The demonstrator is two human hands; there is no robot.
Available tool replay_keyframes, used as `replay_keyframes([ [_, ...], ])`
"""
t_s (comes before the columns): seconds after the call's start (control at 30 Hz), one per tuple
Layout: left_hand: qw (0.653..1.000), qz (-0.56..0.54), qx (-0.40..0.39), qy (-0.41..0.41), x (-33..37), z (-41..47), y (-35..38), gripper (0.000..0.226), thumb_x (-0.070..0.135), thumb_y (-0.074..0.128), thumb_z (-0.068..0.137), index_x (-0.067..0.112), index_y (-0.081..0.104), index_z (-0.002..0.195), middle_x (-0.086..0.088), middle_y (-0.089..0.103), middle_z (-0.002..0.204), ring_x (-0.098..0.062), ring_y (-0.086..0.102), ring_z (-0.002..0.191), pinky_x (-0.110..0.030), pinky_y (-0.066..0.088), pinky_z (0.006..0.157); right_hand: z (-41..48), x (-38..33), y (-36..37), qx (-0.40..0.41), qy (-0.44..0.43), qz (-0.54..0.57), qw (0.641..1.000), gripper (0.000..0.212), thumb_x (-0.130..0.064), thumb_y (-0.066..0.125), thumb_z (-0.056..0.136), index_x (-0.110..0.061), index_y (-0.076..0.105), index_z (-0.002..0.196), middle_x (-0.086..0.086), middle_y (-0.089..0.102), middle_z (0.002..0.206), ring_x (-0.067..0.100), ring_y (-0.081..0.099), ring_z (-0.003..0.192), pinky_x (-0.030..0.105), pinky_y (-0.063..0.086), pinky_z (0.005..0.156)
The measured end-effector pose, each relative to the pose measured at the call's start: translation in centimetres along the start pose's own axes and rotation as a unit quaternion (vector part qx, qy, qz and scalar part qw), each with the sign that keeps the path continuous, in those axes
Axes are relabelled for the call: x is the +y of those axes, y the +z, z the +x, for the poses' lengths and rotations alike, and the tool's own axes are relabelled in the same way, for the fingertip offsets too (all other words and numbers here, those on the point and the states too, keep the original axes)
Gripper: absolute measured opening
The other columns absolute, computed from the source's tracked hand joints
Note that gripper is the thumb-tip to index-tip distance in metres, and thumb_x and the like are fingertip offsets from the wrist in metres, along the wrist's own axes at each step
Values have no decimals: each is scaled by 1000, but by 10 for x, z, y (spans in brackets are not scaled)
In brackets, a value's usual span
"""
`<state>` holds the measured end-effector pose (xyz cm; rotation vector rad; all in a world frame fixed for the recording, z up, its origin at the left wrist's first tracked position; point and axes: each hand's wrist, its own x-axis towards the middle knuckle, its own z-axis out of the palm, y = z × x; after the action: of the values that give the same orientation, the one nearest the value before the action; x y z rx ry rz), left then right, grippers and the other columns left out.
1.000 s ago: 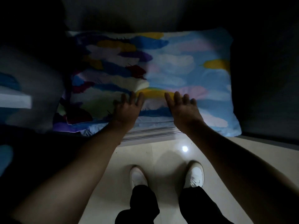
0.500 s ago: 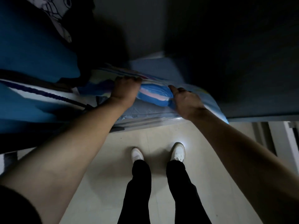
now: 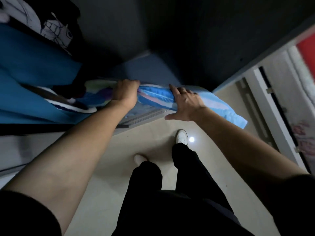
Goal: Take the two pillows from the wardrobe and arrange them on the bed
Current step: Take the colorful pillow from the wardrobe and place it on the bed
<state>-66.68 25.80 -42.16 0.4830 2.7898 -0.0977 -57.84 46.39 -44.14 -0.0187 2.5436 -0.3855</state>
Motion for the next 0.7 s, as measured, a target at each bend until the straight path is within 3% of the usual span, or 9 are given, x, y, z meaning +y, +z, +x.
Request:
replay_keyframes([
  [0.13,999,10,17,38,-4,-29,-15,25,7,57,88,15,67,110,-22,69,102,-42,64,96,-42,52,78,-31,-18,6,44,40,-8,998,116,-55,74,76,-19,-1,158,12,44,146,37,49,126,49,42,104],
  [0.27,998,-2,30,62,-19,-62,-21,35,3,58,83,20,68,112,-20,69,99,-41,64,94,-42,52,77,-65,-46,17,85,57,-28,994,75,-28,56,95,-26,14,157,9,50,143,36,54,120,45,45,97],
  [0.37,995,3,46,88,-31,-88,-28,37,4,60,82,23,67,113,-16,69,101,-39,65,95,-42,53,78,-96,-74,16,117,70,-38,990,66,-14,45,94,-29,24,155,7,55,141,35,59,117,43,46,96],
  [0.57,986,-31,79,146,-39,-126,-51,35,4,59,82,26,67,108,-15,70,100,-39,65,94,-41,52,78,-168,-112,-5,190,119,-68,972,53,-19,50,96,-29,42,147,7,63,133,32,59,117,40,43,99],
  [0.7,982,-50,70,166,-32,-142,-67,38,4,54,84,29,67,110,-14,69,103,-38,65,97,-40,52,79,-209,-127,-24,195,126,-109,967,46,-20,52,96,-31,49,141,4,67,125,30,63,114,38,48,97],
])
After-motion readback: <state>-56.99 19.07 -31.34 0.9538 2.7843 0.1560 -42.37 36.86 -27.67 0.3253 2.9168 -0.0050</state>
